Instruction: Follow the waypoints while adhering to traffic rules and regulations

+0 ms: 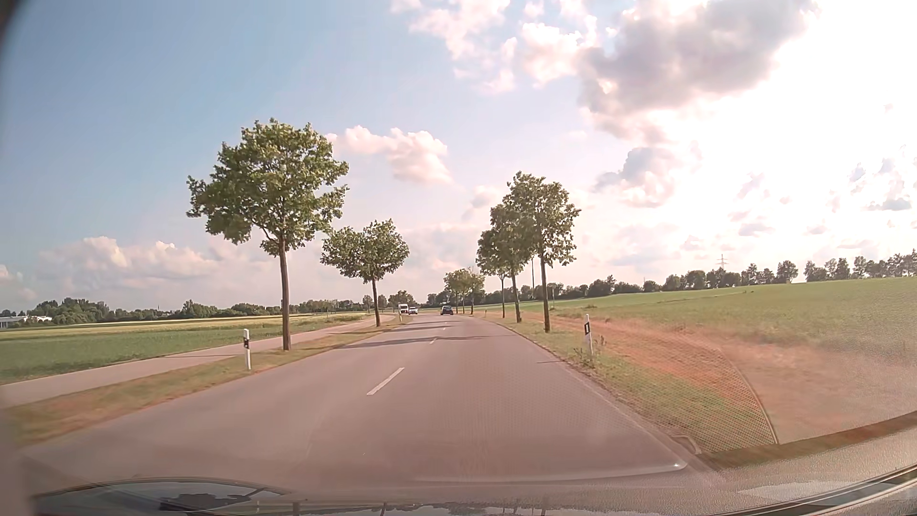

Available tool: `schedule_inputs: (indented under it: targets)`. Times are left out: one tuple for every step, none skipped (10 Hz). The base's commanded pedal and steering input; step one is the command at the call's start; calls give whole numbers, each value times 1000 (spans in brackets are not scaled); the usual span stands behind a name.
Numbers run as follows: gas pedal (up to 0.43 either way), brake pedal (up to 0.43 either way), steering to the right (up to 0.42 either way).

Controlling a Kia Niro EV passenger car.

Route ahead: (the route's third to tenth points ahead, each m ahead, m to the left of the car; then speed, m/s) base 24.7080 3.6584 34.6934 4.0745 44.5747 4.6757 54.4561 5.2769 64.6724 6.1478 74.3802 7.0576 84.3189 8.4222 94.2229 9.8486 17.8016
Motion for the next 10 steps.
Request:
schedule_inputs:
  targets:
    - [197,12,-10]
    - [197,12,-10]
    - [197,12,-10]
    - [197,12,-11]
    - [197,12,-10]
    - [197,12,-11]
    - [197,12,-10]
    - [197,12,-12]
    - [197,12,-12]
    - [197,12,-13]
